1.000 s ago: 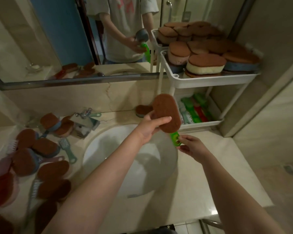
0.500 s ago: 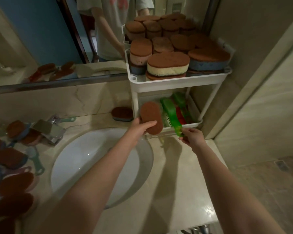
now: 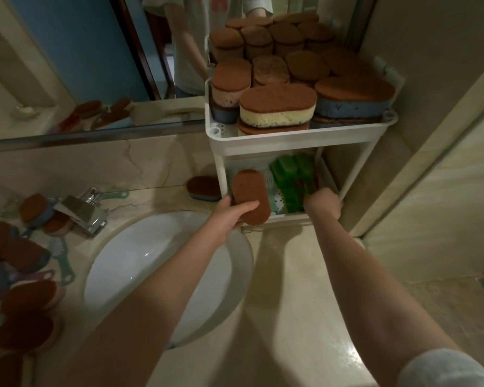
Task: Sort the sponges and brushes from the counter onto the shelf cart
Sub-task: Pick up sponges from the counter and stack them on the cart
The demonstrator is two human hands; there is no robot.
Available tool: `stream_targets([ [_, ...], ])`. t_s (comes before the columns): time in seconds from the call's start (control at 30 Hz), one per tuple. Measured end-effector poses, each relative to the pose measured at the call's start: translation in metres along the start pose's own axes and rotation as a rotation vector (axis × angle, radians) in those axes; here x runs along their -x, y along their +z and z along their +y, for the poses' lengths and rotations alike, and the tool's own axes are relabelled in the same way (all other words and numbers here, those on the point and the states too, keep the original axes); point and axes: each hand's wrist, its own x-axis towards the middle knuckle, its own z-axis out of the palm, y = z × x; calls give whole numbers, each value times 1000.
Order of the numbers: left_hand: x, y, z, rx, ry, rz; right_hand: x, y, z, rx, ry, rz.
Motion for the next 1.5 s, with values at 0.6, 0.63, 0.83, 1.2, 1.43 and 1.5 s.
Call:
stream_targets([
  [0.6, 20, -9, 3, -81, -7, -64, 40, 3, 1, -388, -330, -125],
  [0.63, 24, -9, 5, -95, -4, -83, 50, 0, -4, -474, -353, -199],
  [0.83, 47, -22, 22, -256, 73, -235, 102, -31, -27, -691, -526, -517],
  [1.2, 104, -37, 91, 4, 356, -302, 158, -79, -81, -911, -771, -178],
  [1.43, 106, -24, 149, 125, 596, -46, 160, -107, -105, -909, -918, 17],
  [1.5, 104, -17, 164, 125, 624, 0, 157, -117, -109, -890, -940, -3],
])
